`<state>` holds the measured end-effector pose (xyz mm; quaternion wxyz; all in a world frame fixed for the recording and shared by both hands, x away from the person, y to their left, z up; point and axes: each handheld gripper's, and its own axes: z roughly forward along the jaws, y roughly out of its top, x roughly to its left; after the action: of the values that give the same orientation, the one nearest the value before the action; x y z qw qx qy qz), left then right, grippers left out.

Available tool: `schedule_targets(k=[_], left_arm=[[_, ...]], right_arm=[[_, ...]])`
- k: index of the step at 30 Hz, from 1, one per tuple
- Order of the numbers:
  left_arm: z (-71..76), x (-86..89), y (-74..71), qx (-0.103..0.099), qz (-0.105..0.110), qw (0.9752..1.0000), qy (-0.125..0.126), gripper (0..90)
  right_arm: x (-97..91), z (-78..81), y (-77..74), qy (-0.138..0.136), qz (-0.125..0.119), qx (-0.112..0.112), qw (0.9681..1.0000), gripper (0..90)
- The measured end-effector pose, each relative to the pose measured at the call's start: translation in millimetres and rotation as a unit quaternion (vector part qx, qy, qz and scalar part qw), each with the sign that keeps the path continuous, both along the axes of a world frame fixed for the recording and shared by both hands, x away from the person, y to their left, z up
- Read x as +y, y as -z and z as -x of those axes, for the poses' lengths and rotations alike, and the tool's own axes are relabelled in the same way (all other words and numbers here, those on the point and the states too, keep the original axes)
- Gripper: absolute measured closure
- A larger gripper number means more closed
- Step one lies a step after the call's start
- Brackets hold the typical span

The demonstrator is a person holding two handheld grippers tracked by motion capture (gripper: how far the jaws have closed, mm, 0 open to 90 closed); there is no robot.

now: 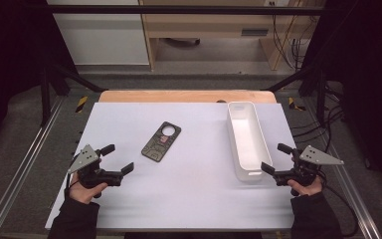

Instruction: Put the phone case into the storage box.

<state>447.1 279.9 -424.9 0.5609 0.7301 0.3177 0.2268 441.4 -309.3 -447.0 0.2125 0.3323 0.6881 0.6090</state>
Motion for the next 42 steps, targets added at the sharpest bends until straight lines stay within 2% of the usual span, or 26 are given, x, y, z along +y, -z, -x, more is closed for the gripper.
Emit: schedule_targets(k=[14, 26, 36, 42], left_arm=[[-0.9, -5.6, -5.9, 0.002, -0.009, 1.0, -0.002, 0.0], [-8.2, -19.1, -16.0, 0.004, -0.017, 0.9998, -0.004, 0.0], [-20.3, -31.5, -19.4, 0.019, -0.022, 0.9996, 0.002, 0.0], [-31.4, -40.9, -18.5, 0.04, -0.038, 0.9985, -0.005, 0.0]], right_arm=[[0.6, 0.5, -1.0, -0.003, 0.004, -0.004, 1.0, 0.4], [1.8, 0.5, -1.3, -0.004, 0.007, -0.004, 1.0, 0.4], [1.9, 0.5, -1.5, -0.004, 0.01, -0.004, 0.9999, 0.4], [1.4, 0.7, -1.9, -0.004, 0.009, -0.005, 0.9999, 0.4]])
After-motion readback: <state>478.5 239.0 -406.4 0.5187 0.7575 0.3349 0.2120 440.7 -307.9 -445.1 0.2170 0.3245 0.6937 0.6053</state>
